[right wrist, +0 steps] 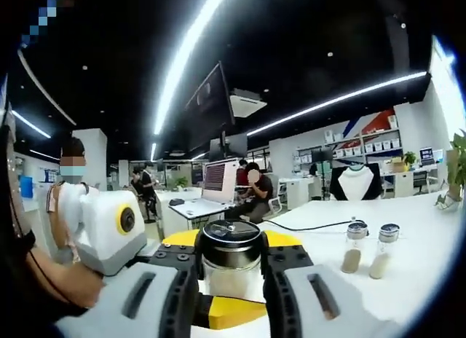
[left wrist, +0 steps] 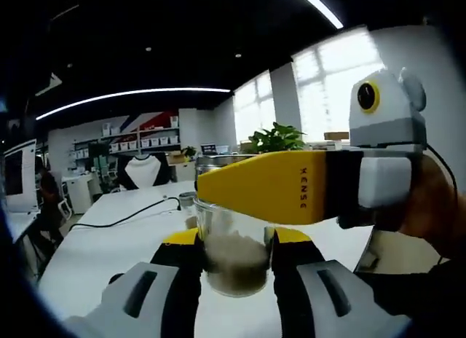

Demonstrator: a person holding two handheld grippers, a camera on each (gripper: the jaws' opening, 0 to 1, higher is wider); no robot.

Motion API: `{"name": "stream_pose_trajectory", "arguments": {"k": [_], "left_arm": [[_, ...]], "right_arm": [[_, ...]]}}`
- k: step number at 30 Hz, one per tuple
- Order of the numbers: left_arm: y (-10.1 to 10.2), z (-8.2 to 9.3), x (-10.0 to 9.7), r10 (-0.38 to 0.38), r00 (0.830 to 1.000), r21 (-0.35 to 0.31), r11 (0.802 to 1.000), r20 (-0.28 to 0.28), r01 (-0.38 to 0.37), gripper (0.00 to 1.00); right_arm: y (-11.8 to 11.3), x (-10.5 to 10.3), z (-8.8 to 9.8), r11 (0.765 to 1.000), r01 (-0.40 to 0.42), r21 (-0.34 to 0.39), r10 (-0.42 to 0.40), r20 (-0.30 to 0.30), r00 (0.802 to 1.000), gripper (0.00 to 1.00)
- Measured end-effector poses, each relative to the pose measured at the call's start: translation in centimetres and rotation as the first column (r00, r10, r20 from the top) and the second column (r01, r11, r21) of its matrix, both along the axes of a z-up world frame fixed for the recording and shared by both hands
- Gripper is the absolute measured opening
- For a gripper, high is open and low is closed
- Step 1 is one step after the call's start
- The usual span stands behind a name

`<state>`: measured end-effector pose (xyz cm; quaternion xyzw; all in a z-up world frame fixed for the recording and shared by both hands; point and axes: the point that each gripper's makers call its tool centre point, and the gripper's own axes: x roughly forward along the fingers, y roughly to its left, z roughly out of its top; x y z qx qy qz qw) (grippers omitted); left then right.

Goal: Rotate the seasoning bottle until the label or dispensing opening points toward the visible target arrow and the bottle remains upright within the marked orientation range

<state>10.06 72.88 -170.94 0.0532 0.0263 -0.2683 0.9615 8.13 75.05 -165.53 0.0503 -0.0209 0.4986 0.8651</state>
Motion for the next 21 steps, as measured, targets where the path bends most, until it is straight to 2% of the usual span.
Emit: {"name": "stream_pose_trajectory", "arguments": {"k": [6,12,18,21], "left_arm": [[-0.6,0.6,-0.4,-0.065,0.998,-0.018,0.998,0.016,0.065,0.38],[-1.3,0.9,-0.7,-0.118,0.993,-0.025,0.993,0.02,0.119,0.38],[-2.0,1.2,-1.5,-0.184,0.983,-0.051,0.981,0.029,0.185,0.38],[-2.4,1.3,-1.8,-0.21,0.977,-0.056,0.976,0.042,0.213,0.38]], "right_arm": [[-0.5,-0.4,0.6,0.998,-0.068,-0.016,0.069,0.038,0.997,0.28],[-0.9,-1.1,0.9,0.991,-0.136,-0.013,0.136,0.044,0.99,0.28],[-1.2,-2.2,1.0,0.979,-0.203,-0.017,0.204,0.062,0.977,0.28],[-1.3,-2.9,1.2,0.971,-0.236,-0.033,0.238,0.091,0.967,0.28]]}}
